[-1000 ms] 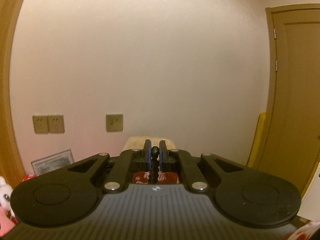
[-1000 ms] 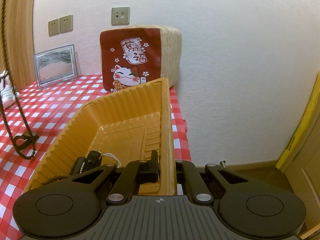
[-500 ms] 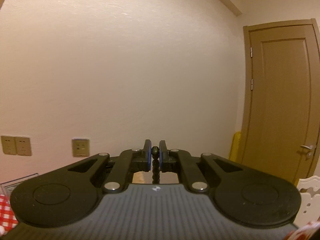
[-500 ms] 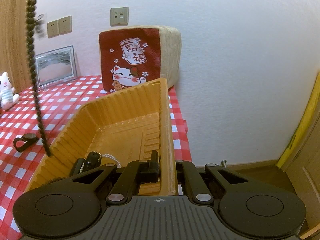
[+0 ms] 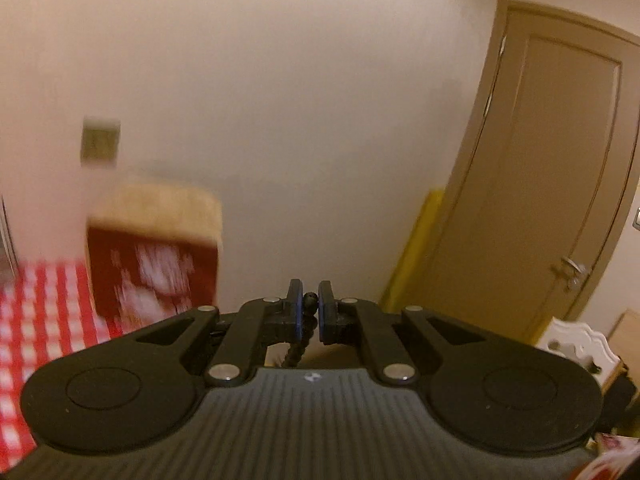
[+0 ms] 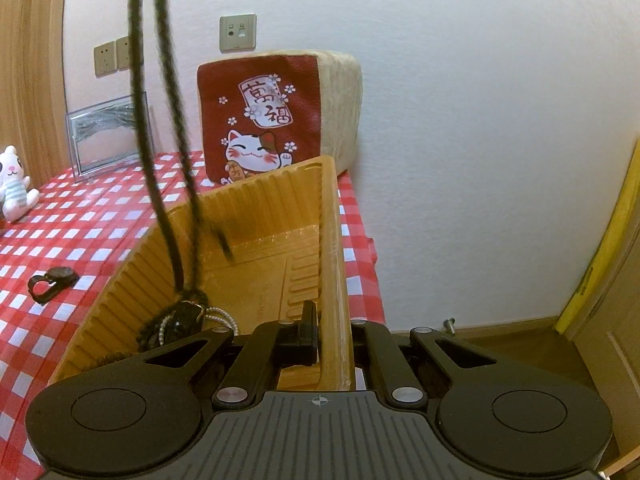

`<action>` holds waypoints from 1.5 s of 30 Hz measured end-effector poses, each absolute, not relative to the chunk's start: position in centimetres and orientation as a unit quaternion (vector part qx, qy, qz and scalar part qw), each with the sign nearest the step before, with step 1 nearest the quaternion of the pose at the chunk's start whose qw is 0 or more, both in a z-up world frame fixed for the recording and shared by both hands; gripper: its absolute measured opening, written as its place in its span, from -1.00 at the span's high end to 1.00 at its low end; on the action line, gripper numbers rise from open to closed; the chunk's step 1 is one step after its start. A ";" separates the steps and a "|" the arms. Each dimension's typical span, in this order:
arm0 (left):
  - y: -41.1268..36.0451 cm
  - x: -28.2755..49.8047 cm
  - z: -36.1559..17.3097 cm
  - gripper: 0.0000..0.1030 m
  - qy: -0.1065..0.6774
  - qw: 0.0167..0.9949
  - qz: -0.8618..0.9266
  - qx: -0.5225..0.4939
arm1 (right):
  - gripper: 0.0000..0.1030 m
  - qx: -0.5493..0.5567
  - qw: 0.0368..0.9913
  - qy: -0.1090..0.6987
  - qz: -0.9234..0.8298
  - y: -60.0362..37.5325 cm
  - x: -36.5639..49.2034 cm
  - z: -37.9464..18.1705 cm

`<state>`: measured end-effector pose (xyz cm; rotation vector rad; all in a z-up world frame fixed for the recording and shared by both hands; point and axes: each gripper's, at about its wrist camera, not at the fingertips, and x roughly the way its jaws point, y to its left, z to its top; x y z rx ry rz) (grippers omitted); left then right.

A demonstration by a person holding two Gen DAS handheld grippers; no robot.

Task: Organize jewelry
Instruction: 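Lift the bead necklace high with the left tool and carry it over the tray, then lower the necklace into the tray and open the left tool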

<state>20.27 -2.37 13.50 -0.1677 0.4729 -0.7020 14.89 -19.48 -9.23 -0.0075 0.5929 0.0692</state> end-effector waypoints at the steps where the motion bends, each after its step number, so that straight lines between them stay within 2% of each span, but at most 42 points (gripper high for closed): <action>1: -2.5 20.5 12.2 0.88 0.245 0.904 -0.340 -0.085 | 0.92 -0.004 0.956 0.292 0.034 -19.5 14.9 -9.2; 7: -2.3 21.0 4.4 0.88 0.335 0.880 -0.311 -0.130 | 0.91 -0.003 0.955 0.295 0.035 -19.4 15.0 -9.4; 14: -2.0 21.5 -1.3 0.88 0.399 0.859 -0.286 -0.144 | 0.91 -0.002 0.955 0.295 0.035 -19.4 15.1 -9.5; 29: -3.7 22.7 -5.5 0.84 0.423 0.867 -0.261 -0.045 | 0.91 -0.001 0.955 0.296 0.034 -19.2 15.2 -9.6; 30: -3.8 22.8 -5.6 0.79 0.421 0.868 -0.261 -0.040 | 0.91 -0.001 0.955 0.296 0.034 -19.1 15.3 -9.6; 32: -3.8 22.9 -5.5 0.53 0.415 0.872 -0.256 -0.034 | 0.91 -0.001 0.954 0.296 0.034 -19.2 15.2 -9.6; 35: -3.4 23.0 -5.2 0.38 0.410 0.875 -0.252 -0.043 | 0.91 -0.001 0.954 0.297 0.034 -19.1 15.3 -9.7; 45: -0.8 22.6 -2.5 0.21 0.372 0.894 -0.237 -0.085 | 0.91 0.000 0.954 0.298 0.034 -19.2 15.4 -9.9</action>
